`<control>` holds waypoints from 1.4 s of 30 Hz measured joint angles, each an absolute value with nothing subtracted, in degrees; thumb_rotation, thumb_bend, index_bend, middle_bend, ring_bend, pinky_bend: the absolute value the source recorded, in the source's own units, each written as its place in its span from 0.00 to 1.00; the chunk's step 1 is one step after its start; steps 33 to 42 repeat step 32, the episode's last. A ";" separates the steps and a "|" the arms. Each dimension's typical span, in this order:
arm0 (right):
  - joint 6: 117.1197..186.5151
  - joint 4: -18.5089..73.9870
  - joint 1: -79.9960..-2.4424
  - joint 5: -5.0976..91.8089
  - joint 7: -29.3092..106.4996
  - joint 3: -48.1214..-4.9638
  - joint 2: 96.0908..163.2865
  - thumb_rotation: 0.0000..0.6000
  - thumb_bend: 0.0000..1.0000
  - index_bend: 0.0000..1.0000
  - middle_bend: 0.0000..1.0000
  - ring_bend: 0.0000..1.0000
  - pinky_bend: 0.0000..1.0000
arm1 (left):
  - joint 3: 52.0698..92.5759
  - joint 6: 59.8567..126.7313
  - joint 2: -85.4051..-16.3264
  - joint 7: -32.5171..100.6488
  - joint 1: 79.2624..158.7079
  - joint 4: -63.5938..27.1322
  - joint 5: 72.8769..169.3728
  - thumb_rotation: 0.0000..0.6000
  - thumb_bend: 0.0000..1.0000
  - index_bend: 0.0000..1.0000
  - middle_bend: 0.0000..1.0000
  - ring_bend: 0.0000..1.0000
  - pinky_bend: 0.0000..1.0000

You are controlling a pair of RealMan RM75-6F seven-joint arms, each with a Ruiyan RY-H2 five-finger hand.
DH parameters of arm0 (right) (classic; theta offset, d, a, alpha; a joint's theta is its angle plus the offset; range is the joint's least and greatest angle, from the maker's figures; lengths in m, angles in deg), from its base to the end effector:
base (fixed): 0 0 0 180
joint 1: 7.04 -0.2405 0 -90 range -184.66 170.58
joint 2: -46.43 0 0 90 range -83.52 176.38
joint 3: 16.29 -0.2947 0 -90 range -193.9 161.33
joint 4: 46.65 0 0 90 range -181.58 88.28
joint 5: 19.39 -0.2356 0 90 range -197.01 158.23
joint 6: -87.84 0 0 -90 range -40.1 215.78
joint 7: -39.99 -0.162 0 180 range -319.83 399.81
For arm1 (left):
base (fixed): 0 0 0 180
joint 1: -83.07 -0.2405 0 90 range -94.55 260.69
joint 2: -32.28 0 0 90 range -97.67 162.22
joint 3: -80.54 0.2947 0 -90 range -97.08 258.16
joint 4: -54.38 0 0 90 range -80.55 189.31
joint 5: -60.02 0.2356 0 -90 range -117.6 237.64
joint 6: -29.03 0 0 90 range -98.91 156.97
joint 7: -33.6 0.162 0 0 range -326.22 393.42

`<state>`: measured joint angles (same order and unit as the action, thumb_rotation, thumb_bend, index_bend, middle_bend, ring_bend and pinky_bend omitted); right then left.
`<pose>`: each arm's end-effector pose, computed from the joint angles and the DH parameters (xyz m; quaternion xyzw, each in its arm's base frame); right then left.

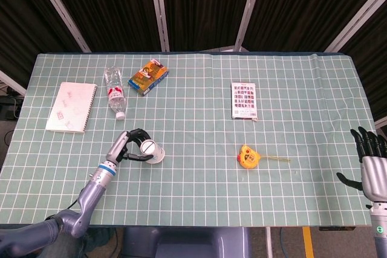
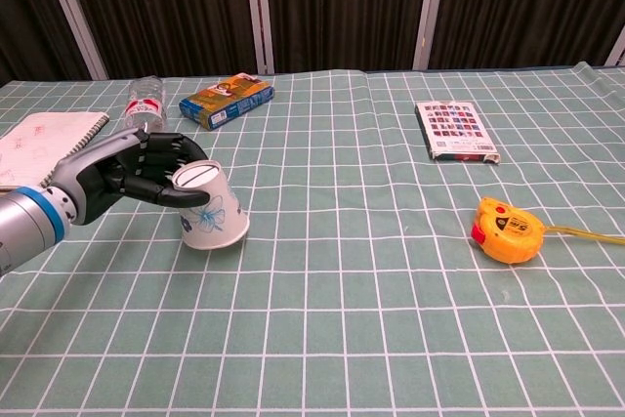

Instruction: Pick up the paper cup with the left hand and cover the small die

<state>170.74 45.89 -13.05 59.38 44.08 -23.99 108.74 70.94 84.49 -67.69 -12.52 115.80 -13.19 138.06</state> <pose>-0.3649 -0.2301 0.1801 0.5660 -0.3691 0.3630 0.6416 -0.2341 0.3614 -0.0988 -0.4613 -0.6901 -0.5212 0.1982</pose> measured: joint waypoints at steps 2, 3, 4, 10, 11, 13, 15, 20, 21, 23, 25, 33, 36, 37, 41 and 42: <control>170.75 45.90 -13.06 59.38 44.21 -23.98 108.76 1.00 0.00 0.00 0.00 0.00 0.00 | 71.31 84.37 -67.74 -12.62 115.83 -12.60 138.44 1.00 0.00 0.28 0.25 0.19 0.15; 170.72 45.91 -13.07 59.39 44.33 -23.95 108.78 1.00 0.00 0.00 0.00 0.00 0.00 | 71.61 84.36 -67.67 -12.67 115.87 -12.43 138.90 1.00 0.00 0.16 0.14 0.09 0.06; 170.68 45.93 -13.08 59.41 44.39 -23.91 108.78 1.00 0.00 0.00 0.00 0.00 0.00 | 71.90 84.33 -67.51 -12.76 115.93 -12.42 139.40 1.00 0.00 0.09 0.07 0.03 0.02; 170.82 46.25 -13.06 59.83 44.43 -23.74 108.67 1.00 0.00 0.00 0.00 0.00 0.00 | 73.53 86.04 -64.29 -13.97 115.82 -14.48 143.06 1.00 0.00 0.00 0.00 0.00 0.00; 170.89 46.31 -13.04 59.94 44.38 -23.71 108.64 1.00 0.00 0.00 0.00 0.00 0.00 | 73.67 86.68 -63.52 -13.94 115.67 -15.27 143.44 1.00 0.00 0.00 0.00 0.00 0.00; 171.10 46.40 -12.98 60.30 44.31 -23.62 108.56 1.00 0.00 0.00 0.00 0.00 0.00 | 73.86 88.81 -61.54 -13.21 115.10 -17.19 144.33 1.00 0.00 0.00 0.00 0.00 0.00; 171.25 46.50 -12.94 60.71 44.18 -23.49 108.48 1.00 0.00 0.00 0.00 0.00 0.00 | 73.99 91.57 -59.97 -10.70 114.28 -18.39 145.07 1.00 0.00 0.00 0.00 0.00 0.00; 171.86 46.63 -12.81 61.80 43.71 -23.26 108.24 1.00 0.00 0.00 0.00 0.00 0.00 | 74.25 98.24 -56.46 0.70 111.02 -20.96 145.73 1.00 0.00 0.00 0.00 0.00 0.00; 172.20 46.71 -12.70 62.09 43.39 -23.22 108.11 1.00 0.00 0.00 0.00 0.00 0.00 | 74.41 100.31 -55.27 4.65 109.69 -22.03 145.62 1.00 0.00 0.00 0.00 0.00 0.00; 172.61 46.92 -12.54 62.43 42.94 -23.17 107.91 1.00 0.00 0.00 0.00 0.00 0.00 | 74.71 103.40 -53.30 11.12 107.48 -24.22 145.29 1.00 0.00 0.00 0.00 0.00 0.00; 172.83 47.17 -12.43 62.70 42.67 -23.14 107.73 1.00 0.00 0.00 0.00 0.00 0.00 | 75.17 107.22 -50.69 18.68 104.57 -27.41 144.77 1.00 0.00 0.00 0.00 0.00 0.00; 173.89 47.82 -11.97 63.62 41.86 -22.99 107.16 1.00 0.00 0.00 0.00 0.00 0.00 | 77.25 117.96 -41.35 36.79 95.00 -38.10 142.79 1.00 0.00 0.00 0.00 0.00 0.00; 173.89 47.82 -11.97 63.62 41.86 -22.99 107.16 1.00 0.00 0.00 0.00 0.00 0.00 | 77.25 117.96 -41.35 36.79 95.00 -38.10 142.79 1.00 0.00 0.00 0.00 0.00 0.00; 173.89 47.82 -11.97 63.62 41.86 -22.99 107.16 1.00 0.00 0.00 0.00 0.00 0.00 | 77.25 117.96 -41.35 36.79 95.00 -38.10 142.79 1.00 0.00 0.00 0.00 0.00 0.00; 173.89 47.82 -11.97 63.62 41.86 -22.99 107.16 1.00 0.00 0.00 0.00 0.00 0.00 | 77.25 117.96 -41.35 36.79 95.00 -38.10 142.79 1.00 0.00 0.00 0.00 0.00 0.00; 173.89 47.82 -11.97 63.62 41.86 -22.99 107.16 1.00 0.00 0.00 0.00 0.00 0.00 | 77.25 117.96 -41.35 36.79 95.00 -38.10 142.79 1.00 0.00 0.00 0.00 0.00 0.00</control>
